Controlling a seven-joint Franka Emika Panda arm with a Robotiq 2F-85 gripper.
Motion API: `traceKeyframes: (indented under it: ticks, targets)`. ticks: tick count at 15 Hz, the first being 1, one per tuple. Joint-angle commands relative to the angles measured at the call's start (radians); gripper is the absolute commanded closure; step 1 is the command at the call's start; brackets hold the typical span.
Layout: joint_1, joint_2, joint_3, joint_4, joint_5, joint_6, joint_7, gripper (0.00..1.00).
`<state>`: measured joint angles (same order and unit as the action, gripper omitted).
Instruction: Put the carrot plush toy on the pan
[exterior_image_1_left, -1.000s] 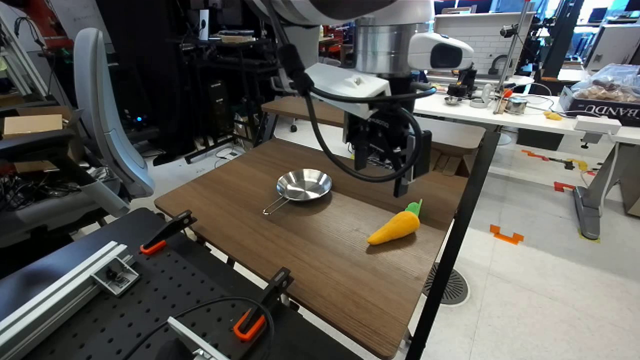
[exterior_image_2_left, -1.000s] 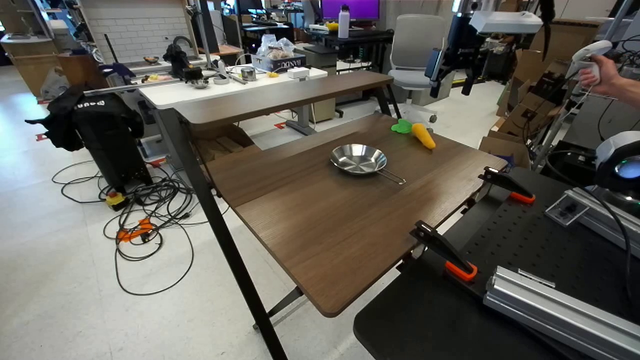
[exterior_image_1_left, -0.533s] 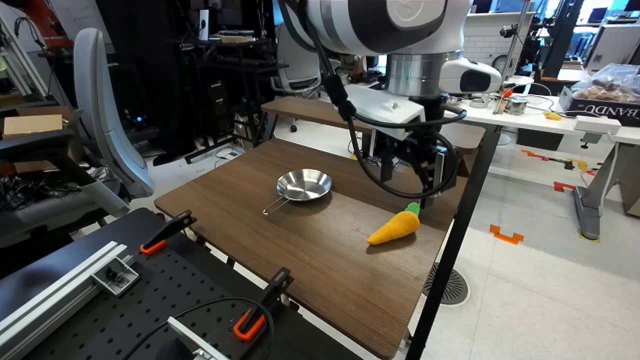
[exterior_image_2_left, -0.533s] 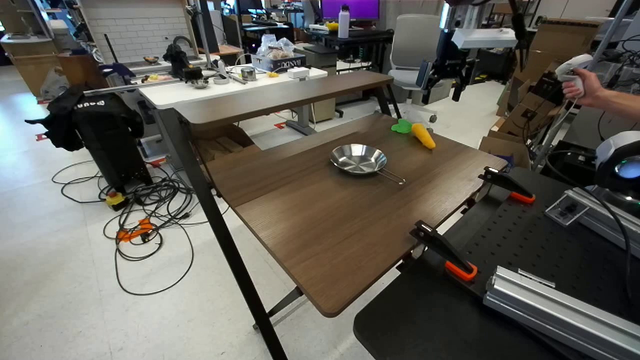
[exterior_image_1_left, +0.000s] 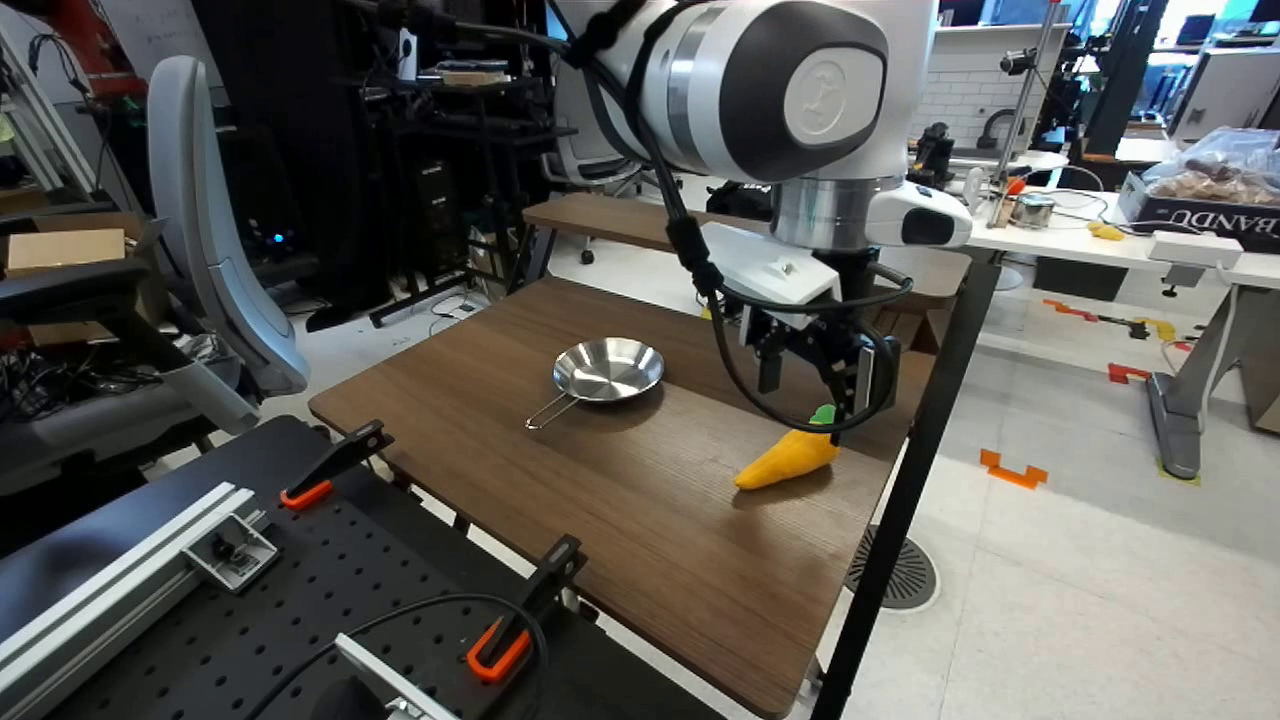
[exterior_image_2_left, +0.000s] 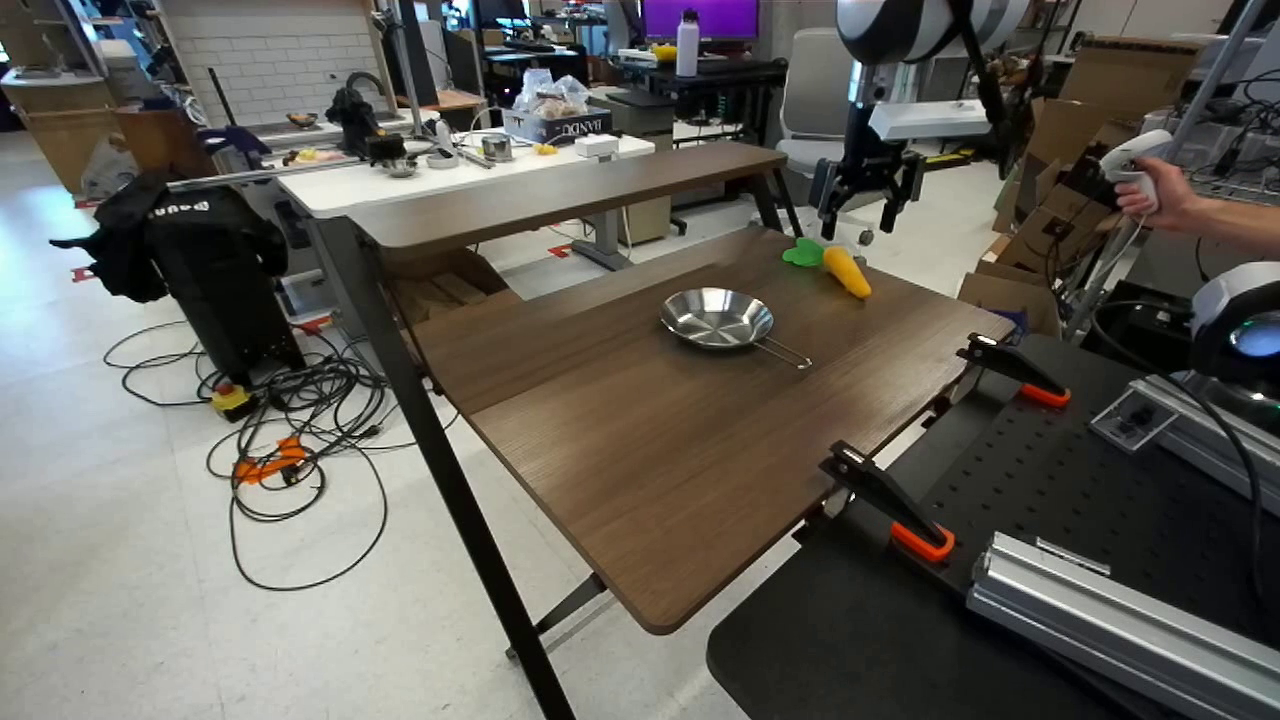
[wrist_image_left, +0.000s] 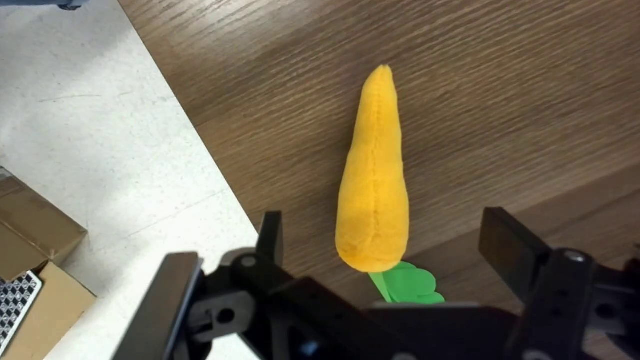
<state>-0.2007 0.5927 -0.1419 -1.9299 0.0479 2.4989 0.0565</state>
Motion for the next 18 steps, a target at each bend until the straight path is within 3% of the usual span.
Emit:
traceKeyframes:
  ticks: [1, 10, 11, 12, 18]
  targets:
    - [0.002, 0.063, 0.001, 0.061, 0.009, 0.003, 0.012, 0.0]
    - [0.016, 0.127, -0.001, 0.092, -0.004, 0.002, 0.011, 0.0]
    - [0.018, 0.131, -0.001, 0.092, -0.009, 0.006, 0.006, 0.16]
    - [0.019, 0.135, 0.0, 0.091, -0.011, 0.013, 0.002, 0.26]
    - [0.043, 0.135, -0.011, 0.082, -0.035, 0.023, 0.008, 0.73]
